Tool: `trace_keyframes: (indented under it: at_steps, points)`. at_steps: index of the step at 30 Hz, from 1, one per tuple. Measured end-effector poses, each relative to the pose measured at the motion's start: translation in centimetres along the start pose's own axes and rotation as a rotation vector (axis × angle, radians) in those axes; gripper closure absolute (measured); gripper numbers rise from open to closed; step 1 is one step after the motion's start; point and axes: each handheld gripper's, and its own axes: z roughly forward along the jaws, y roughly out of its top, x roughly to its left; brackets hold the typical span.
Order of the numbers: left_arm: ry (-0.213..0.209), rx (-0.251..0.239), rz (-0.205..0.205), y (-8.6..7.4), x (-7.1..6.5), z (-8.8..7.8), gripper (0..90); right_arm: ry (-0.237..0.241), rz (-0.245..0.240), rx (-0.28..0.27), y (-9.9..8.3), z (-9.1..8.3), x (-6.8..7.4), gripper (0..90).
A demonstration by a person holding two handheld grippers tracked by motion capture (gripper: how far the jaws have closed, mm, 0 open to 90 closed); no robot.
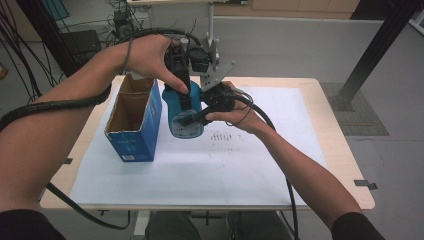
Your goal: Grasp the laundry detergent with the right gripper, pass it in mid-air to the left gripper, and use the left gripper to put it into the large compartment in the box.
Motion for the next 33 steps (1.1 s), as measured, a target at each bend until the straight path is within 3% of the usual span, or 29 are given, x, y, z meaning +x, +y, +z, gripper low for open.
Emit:
trace_keyframes:
  at_steps: [33]
  points:
    - [-0.009,-0.001,-0.002,-0.04,0.02,0.06,36.8,0.006,0.009,0.003,-0.04,-0.01,0.09,43.1]
